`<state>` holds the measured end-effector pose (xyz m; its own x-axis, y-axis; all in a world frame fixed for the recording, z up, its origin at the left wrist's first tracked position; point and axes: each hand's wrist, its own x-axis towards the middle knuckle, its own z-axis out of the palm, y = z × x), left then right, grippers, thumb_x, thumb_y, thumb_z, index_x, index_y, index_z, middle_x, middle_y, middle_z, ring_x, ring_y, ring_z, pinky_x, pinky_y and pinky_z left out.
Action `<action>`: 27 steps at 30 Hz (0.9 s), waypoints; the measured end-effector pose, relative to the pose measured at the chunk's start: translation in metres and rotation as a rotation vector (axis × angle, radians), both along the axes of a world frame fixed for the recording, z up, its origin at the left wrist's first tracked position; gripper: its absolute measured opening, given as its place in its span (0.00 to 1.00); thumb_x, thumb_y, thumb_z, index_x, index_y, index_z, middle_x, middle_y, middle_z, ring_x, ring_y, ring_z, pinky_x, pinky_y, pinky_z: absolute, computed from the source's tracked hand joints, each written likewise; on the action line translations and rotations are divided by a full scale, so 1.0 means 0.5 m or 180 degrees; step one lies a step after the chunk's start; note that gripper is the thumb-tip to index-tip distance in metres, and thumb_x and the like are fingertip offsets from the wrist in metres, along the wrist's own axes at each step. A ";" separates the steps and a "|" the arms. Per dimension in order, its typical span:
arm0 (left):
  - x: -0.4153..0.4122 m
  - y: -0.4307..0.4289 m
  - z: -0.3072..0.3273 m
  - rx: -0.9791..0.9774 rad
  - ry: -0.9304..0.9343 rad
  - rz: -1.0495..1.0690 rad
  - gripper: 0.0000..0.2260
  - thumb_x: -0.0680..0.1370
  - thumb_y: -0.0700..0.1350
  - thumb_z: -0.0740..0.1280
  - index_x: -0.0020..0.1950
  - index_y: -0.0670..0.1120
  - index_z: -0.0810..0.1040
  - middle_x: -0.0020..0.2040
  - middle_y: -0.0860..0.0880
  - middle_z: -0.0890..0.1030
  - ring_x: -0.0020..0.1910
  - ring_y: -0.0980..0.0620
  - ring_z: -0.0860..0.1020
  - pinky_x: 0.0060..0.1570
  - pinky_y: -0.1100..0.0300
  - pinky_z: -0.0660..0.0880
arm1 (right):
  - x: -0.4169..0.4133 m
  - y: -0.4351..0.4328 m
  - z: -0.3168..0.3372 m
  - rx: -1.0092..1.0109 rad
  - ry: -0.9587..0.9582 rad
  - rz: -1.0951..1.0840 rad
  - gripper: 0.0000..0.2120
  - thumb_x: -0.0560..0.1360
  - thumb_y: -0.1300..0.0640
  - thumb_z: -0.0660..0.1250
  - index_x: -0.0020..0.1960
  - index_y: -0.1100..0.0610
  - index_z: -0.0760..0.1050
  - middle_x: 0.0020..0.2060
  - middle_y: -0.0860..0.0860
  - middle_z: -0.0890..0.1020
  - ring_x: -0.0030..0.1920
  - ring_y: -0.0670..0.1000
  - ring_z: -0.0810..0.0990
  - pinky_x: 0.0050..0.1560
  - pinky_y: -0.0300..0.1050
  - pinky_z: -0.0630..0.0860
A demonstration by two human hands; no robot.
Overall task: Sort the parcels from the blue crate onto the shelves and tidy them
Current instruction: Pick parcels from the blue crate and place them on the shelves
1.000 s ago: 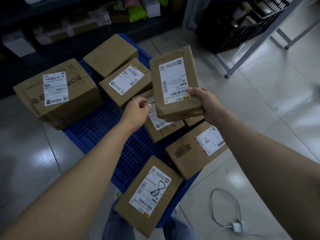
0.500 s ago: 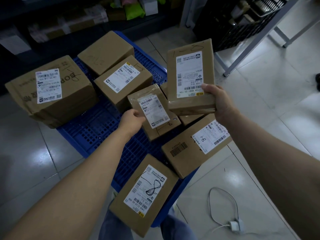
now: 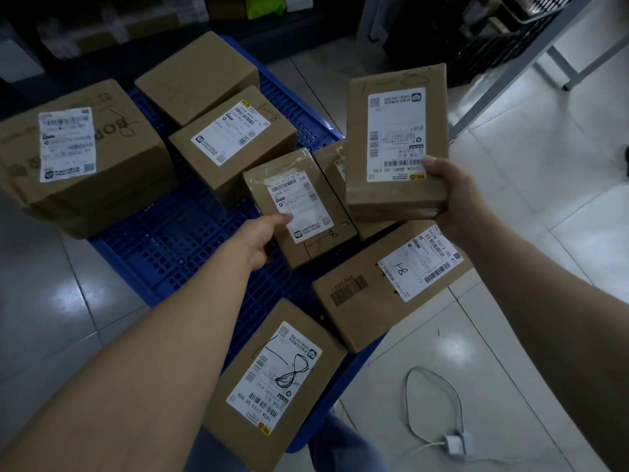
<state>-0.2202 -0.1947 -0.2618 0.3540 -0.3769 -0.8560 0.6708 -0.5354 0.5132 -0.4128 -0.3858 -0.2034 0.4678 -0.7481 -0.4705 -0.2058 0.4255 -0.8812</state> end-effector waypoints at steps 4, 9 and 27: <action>0.002 0.006 -0.032 -0.0058 0.0144 0.0253 0.26 0.66 0.47 0.76 0.63 0.46 0.75 0.67 0.45 0.73 0.66 0.44 0.69 0.69 0.44 0.61 | -0.005 -0.003 0.003 -0.0006 -0.0070 0.0026 0.13 0.74 0.53 0.64 0.55 0.57 0.78 0.49 0.54 0.86 0.47 0.54 0.84 0.50 0.46 0.80; -0.019 0.013 -0.031 -0.0238 0.0456 0.0488 0.10 0.74 0.42 0.71 0.53 0.46 0.77 0.54 0.44 0.80 0.54 0.45 0.78 0.50 0.49 0.76 | -0.008 -0.001 0.004 0.0033 -0.0052 0.0001 0.20 0.68 0.51 0.67 0.57 0.58 0.78 0.52 0.56 0.85 0.51 0.56 0.83 0.57 0.51 0.77; -0.007 0.022 -0.076 -0.0517 0.0677 0.0560 0.11 0.72 0.48 0.71 0.51 0.48 0.76 0.52 0.44 0.79 0.51 0.45 0.77 0.40 0.50 0.72 | 0.002 0.006 -0.013 0.0106 -0.0143 -0.0112 0.24 0.69 0.50 0.64 0.62 0.57 0.76 0.55 0.55 0.84 0.54 0.56 0.81 0.61 0.51 0.74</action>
<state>-0.2239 -0.1835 -0.2998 0.2453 -0.4636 -0.8514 0.8473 -0.3242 0.4207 -0.4119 -0.3826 -0.2099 0.4626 -0.7489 -0.4745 -0.1508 0.4609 -0.8745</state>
